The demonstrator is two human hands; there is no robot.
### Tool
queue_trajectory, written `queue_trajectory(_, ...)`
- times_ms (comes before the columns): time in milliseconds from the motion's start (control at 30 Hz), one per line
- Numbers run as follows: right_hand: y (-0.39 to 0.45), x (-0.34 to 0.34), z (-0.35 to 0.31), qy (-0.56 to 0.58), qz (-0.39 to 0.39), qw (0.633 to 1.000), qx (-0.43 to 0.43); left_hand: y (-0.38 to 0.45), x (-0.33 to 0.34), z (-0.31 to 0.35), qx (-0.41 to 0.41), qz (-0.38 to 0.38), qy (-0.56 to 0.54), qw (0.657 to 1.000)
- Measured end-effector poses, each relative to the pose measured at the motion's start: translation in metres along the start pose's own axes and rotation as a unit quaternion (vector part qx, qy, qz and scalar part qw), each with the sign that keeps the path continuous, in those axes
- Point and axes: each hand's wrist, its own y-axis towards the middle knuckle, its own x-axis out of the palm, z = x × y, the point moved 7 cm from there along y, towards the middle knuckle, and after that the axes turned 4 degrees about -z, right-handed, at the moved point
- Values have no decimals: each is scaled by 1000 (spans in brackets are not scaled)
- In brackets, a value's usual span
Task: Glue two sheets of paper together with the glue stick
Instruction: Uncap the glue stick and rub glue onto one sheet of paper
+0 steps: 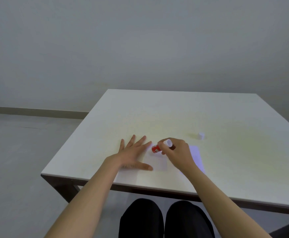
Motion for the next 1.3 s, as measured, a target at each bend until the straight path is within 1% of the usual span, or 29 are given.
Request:
queue_trajectory(33, 0, 7, -2, 1, -20, 1000, -7, 0, 0, 1, 1, 1, 3, 1000)
queue_trajectory(100, 3, 11, -1, 3, -26, 1000, -7, -1, -1, 1, 1, 1, 0, 1000)
queue_trajectory(233, 10, -6, 4, -9, 38, 999, 15, -1, 0, 0, -3, -1, -4, 1000)
queue_trajectory(300, 8, -12, 2, -18, 46, 999, 10, 0, 1, -1, -3, 1, -5, 1000)
queue_trajectory(367, 3, -9, 0, -16, 26, 1000, 6, 0, 1, -2, -3, 0, -3, 1000)
queue_trajectory(500, -8, 7, 3, 3, -46, 999, 4, 1, 2, -1, -10, -1, -2, 1000)
queue_trajectory(600, -10, 5, 9, 16, -63, 998, 23, 0, 1, 0, -12, -3, -2, 1000)
queue_trajectory(667, -7, -5, 15, 27, -35, 998, 45, -1, 0, 0, -10, -5, 4, 1000)
queue_trajectory(767, -4, -24, 26, 15, 31, 997, 69, -2, -1, 1, -7, -8, 0, 1000)
queue_trajectory(867, -7, -36, 28, 20, 89, 993, 75, -4, -1, 1, -10, -9, -10, 1000)
queue_trajectory(933, -11, -42, 26, 59, 122, 988, 76, -5, -1, 0, -12, -7, -16, 1000)
queue_trajectory(967, -12, -42, 27, 105, 131, 982, 84, -5, -2, 0, -12, -6, -22, 1000)
queue_trajectory(1033, -14, -39, 30, 228, 127, 958, 116, -6, -3, 0, -13, -5, -49, 999)
queue_trajectory(1067, -15, -33, 32, 291, 115, 939, 141, -8, -5, 0, -11, -1, -74, 997)
queue_trajectory(1133, -19, -16, 32, 416, 79, 884, 199, -12, -12, 2, -10, 36, -162, 986)
queue_trajectory(1167, -22, -7, 31, 471, 61, 850, 227, -15, -19, 4, -9, 77, -223, 972)
queue_trajectory(1200, -24, 2, 29, 517, 44, 818, 248, -20, -26, 8, -3, 131, -287, 949)
queue_trajectory(1233, -25, 10, 26, 551, 31, 793, 257, -25, -34, 14, 11, 182, -350, 919)
queue_trajectory(1267, -25, 17, 23, 576, 22, 775, 259, -29, -41, 23, 33, 215, -408, 887)
queue_trajectory(1300, -25, 23, 19, 592, 16, 763, 259, -32, -45, 36, 64, 226, -453, 860)
